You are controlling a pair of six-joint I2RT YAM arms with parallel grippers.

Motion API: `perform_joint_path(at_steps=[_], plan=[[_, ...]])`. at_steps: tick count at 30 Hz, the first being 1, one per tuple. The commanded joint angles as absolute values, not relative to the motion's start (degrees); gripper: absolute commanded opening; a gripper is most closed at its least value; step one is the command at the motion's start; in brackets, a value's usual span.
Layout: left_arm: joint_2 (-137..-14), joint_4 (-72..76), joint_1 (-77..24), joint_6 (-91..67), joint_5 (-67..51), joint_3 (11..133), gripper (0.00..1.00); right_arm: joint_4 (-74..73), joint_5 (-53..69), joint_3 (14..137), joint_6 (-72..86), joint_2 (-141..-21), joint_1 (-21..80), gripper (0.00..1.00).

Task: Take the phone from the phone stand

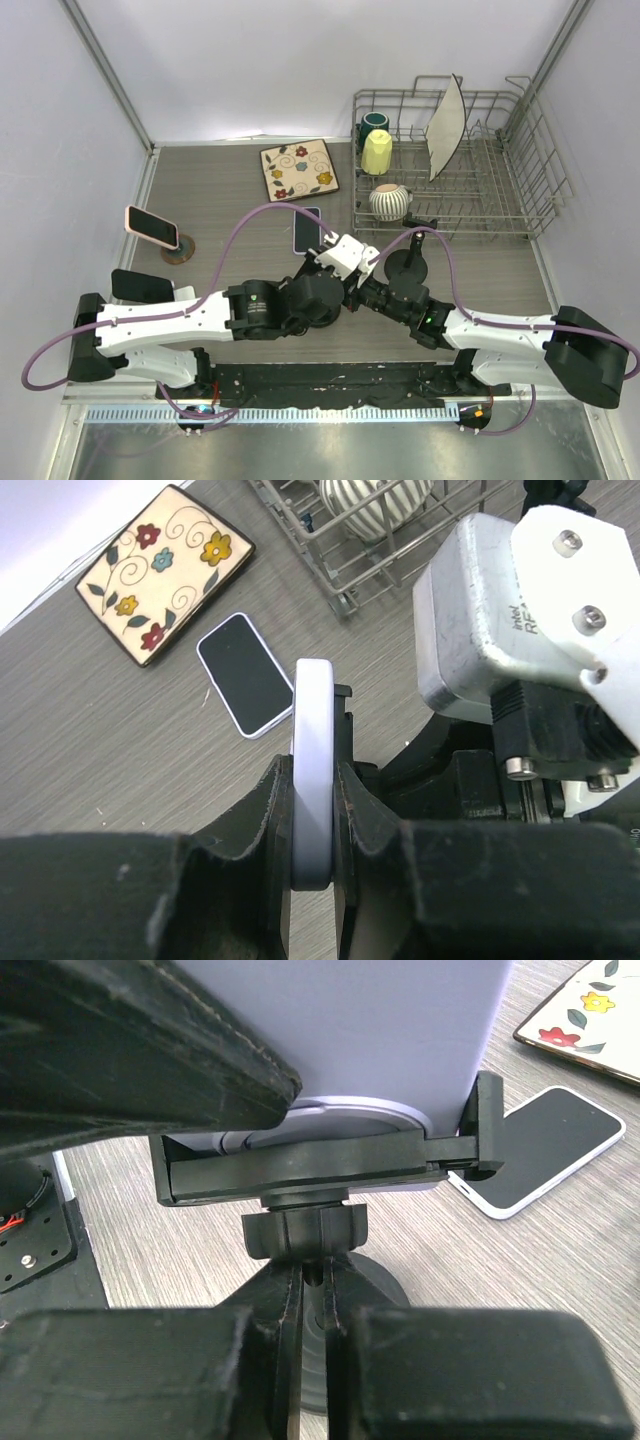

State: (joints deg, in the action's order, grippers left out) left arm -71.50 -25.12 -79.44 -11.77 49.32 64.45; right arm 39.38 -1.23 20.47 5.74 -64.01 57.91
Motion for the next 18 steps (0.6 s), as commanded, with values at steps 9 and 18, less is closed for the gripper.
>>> perform_joint_path(at_steps=[9,18], plan=[[-69.96,-29.18,-79.98,-20.12,54.50,65.13,0.00,35.07,-21.09,18.90,12.74,-60.30,52.21,0.01],[-67.59,-26.47,-79.98,-19.60,53.79,64.34,0.00,34.10,-16.89,18.54,13.62,-60.47,51.42,0.01]])
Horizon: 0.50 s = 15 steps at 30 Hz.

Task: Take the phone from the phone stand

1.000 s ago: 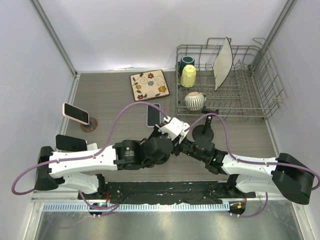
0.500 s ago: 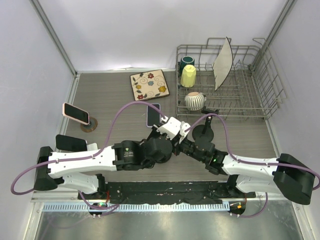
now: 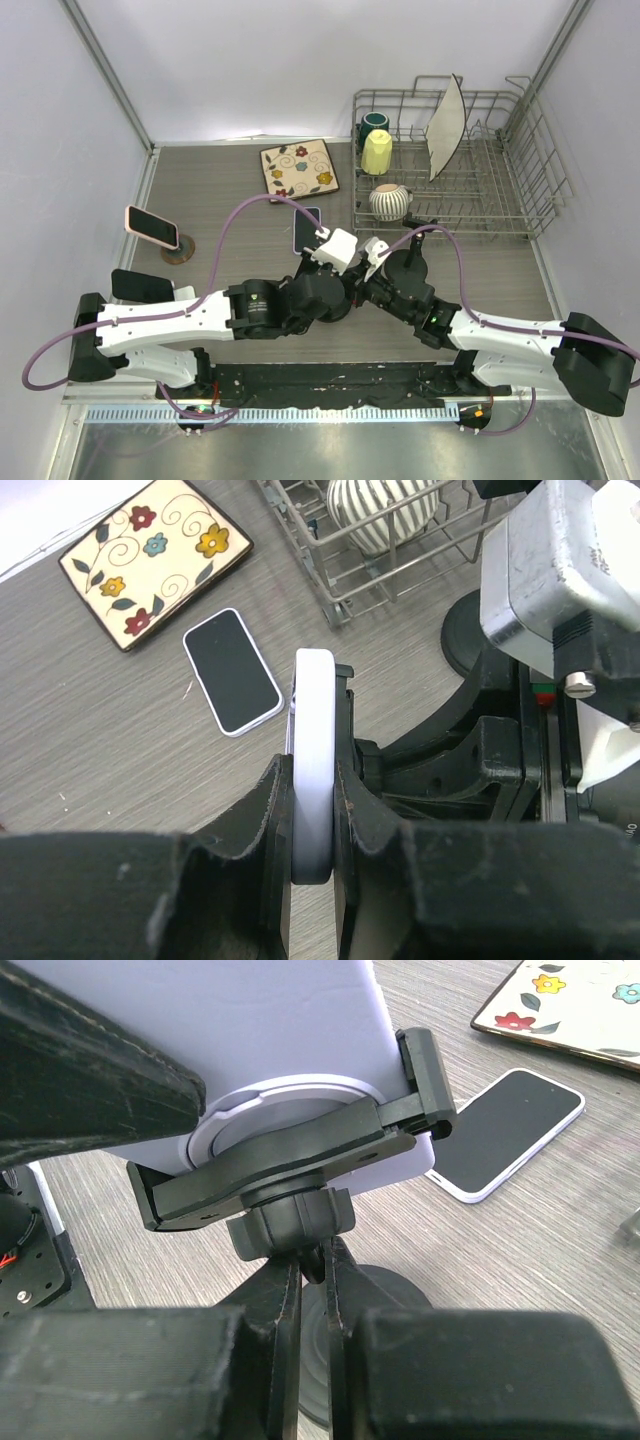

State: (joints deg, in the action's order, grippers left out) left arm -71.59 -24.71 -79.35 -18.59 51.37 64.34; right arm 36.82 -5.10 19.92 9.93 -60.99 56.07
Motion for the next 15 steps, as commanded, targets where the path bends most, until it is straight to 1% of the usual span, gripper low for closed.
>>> perform_joint_path(at_steps=[1,3,4,6,7,8,9,11,12,14,15], plan=[[-67.76,-25.59,-79.98,-18.99,53.53,64.07,0.04,34.10,-16.44,18.54,13.62,-60.38,51.42,0.01],[-68.90,-22.35,-79.98,-17.15,52.04,63.72,0.18,33.93,-15.39,18.72,13.54,-60.21,51.42,0.01],[-69.34,-21.02,-79.98,-16.36,51.60,63.55,0.31,33.58,-15.03,18.81,13.45,-59.94,51.50,0.01],[-70.84,-16.99,-79.98,-13.99,51.33,63.20,0.46,33.49,-13.98,18.98,13.18,-59.85,51.42,0.01],[-71.27,-15.66,-79.98,-13.10,51.33,63.11,0.59,33.66,-12.93,19.07,13.27,-59.68,51.42,0.01],[-71.63,-14.34,-79.98,-12.05,51.33,62.93,0.63,33.58,-12.40,19.07,13.27,-59.59,51.42,0.01],[-71.98,-11.37,-79.98,-10.13,51.50,62.49,0.71,33.66,-11.87,19.07,13.27,-59.42,51.42,0.01],[-71.63,-7.84,-79.98,-7.83,51.59,61.44,0.78,33.57,-10.64,19.16,13.27,-59.24,51.59,0.01],[-70.93,-3.56,-79.98,-6.52,51.33,59.70,0.82,33.57,-10.20,19.16,13.18,-59.15,51.42,0.01],[-70.05,-0.28,-79.81,-2.56,49.93,57.67,0.85,33.58,-8.53,19.16,13.01,-58.98,51.50,0.01],[-69.27,3.65,-79.54,-1.50,48.70,56.00,0.86,33.66,-8.09,19.16,12.75,-58.97,51.59,0.01]])
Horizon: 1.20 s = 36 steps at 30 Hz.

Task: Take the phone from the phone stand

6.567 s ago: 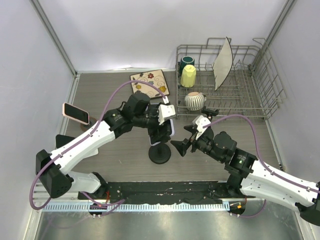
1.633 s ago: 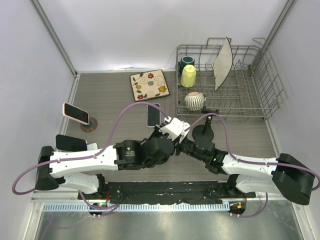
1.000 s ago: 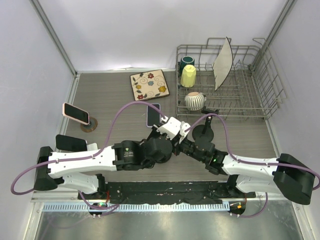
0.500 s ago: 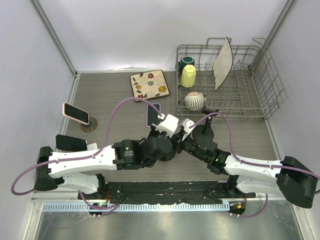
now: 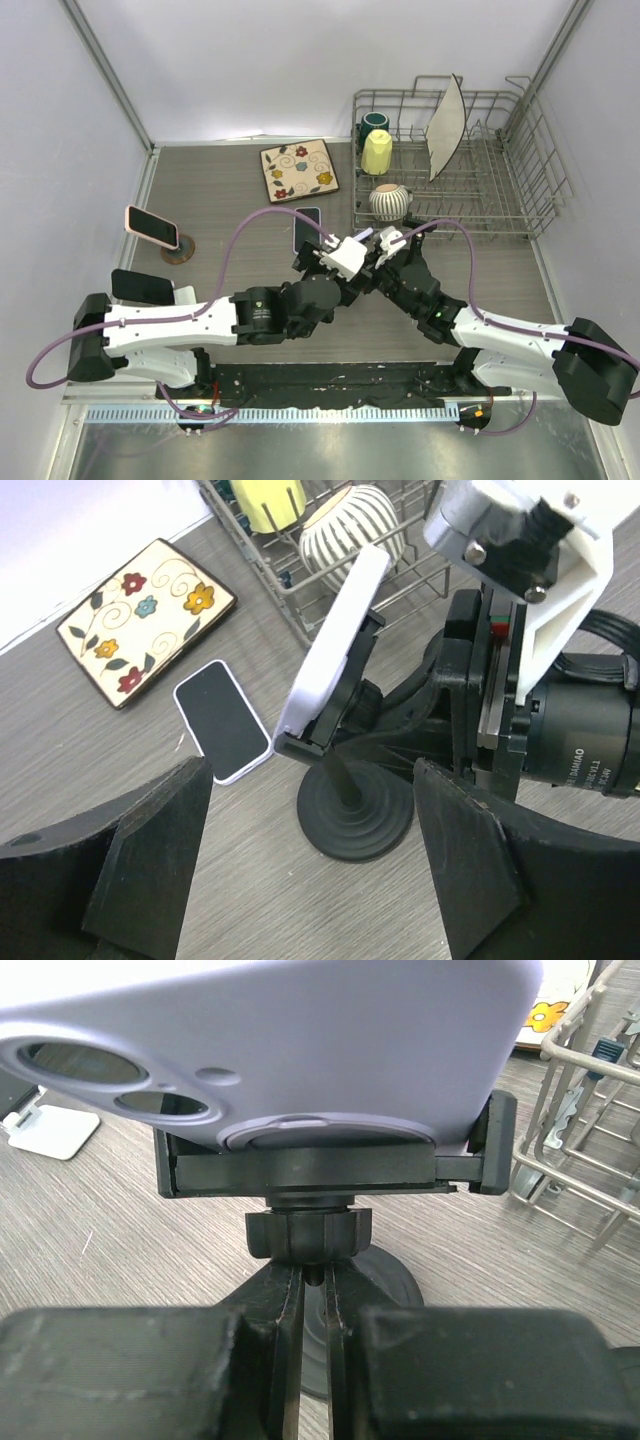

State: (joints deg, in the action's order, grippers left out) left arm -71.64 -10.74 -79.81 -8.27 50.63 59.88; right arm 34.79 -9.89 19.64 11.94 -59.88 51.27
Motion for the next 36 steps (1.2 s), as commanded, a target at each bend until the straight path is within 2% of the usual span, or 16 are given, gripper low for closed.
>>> perform_joint_path(at_steps=[1,8,15,23,27,36], plan=[[-68.74,4.39,-78.32,-1.06,47.21,55.38,0.86,34.01,-7.39,19.16,12.48,-58.89,51.50,0.01],[-62.67,11.57,-68.47,-0.27,28.60,46.26,0.85,34.45,-1.24,18.63,10.99,-58.36,51.50,0.01],[-59.06,20.12,-65.04,4.48,19.26,39.39,0.81,34.36,1.12,18.28,10.72,-57.92,51.50,0.01],[-62.22,27.58,-64.86,5.62,17.14,37.88,0.78,34.37,1.76,18.46,11.07,-58.01,51.59,0.01],[-63.80,33.12,-64.86,6.85,18.37,37.09,0.68,34.28,2.37,18.46,11.08,-58.10,51.68,0.01],[-69.34,38.58,-64.86,10.28,21.88,37.62,0.56,34.45,2.55,17.93,11.16,-57.57,52.12,0.01]])
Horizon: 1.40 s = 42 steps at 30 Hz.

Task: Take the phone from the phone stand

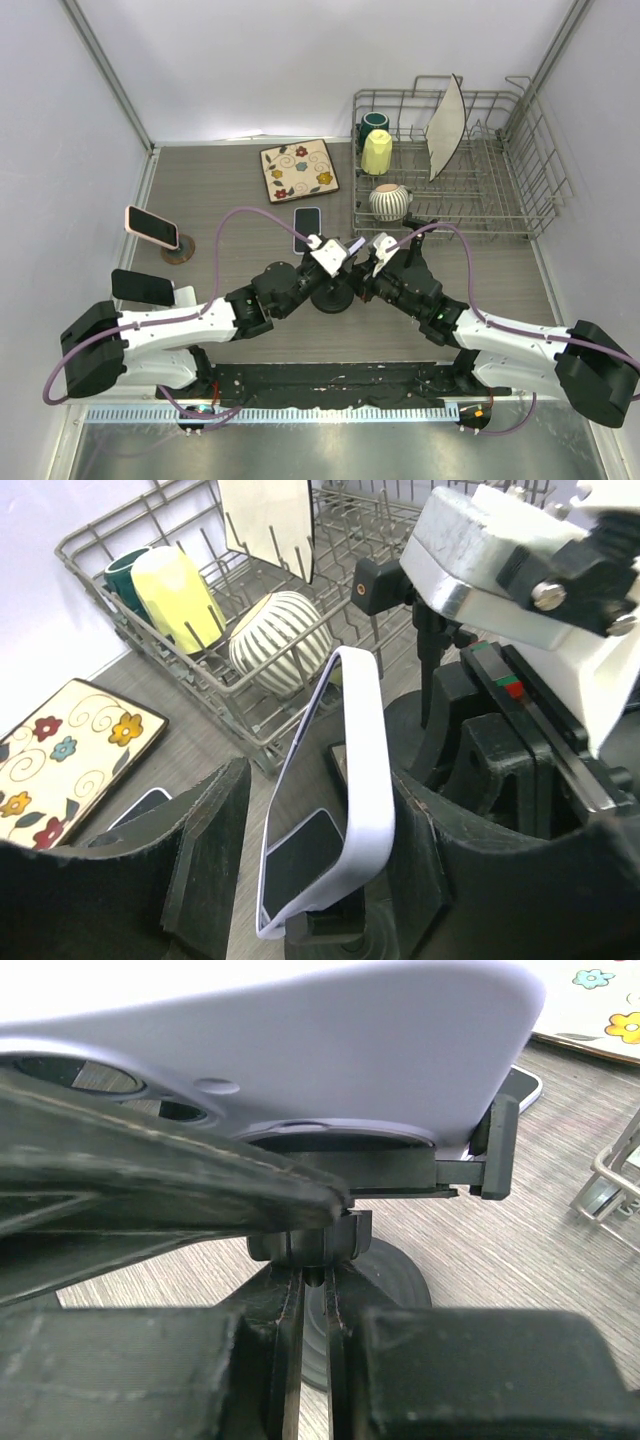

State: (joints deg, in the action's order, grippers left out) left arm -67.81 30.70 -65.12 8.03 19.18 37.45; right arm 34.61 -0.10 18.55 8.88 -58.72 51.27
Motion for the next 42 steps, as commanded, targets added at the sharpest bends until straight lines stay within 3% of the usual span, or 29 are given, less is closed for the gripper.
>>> perform_joint_path(at_steps=[1,13,16,20,26,34,42], plan=[[-69.69,39.72,-64.86,10.54,21.97,37.44,0.55,34.45,2.64,17.84,11.16,-57.48,52.12,0.01],[-73.13,42.98,-64.78,13.01,23.90,38.06,0.41,34.45,3.08,17.49,11.43,-57.39,52.38,0.01],[-72.86,42.46,-64.78,12.75,24.08,37.71,0.27,34.54,2.38,17.32,11.78,-57.04,52.30,0.01],[-71.81,39.03,-64.78,10.03,23.99,37.88,0.00,34.80,-0.86,16.61,12.22,-56.34,52.47,0.01],[-67.43,31.65,-65.91,3.88,23.29,37.27,0.00,33.49,-7.47,16.26,13.80,-54.67,52.38,0.01],[-58.19,20.94,-65.92,-3.42,33.57,35.33,0.00,31.20,-10.81,15.12,13.88,-51.94,52.38,0.01],[-55.81,15.47,-65.92,-4.92,27.69,36.56,0.00,30.23,-8.62,15.11,14.68,-52.82,52.29,0.01]])
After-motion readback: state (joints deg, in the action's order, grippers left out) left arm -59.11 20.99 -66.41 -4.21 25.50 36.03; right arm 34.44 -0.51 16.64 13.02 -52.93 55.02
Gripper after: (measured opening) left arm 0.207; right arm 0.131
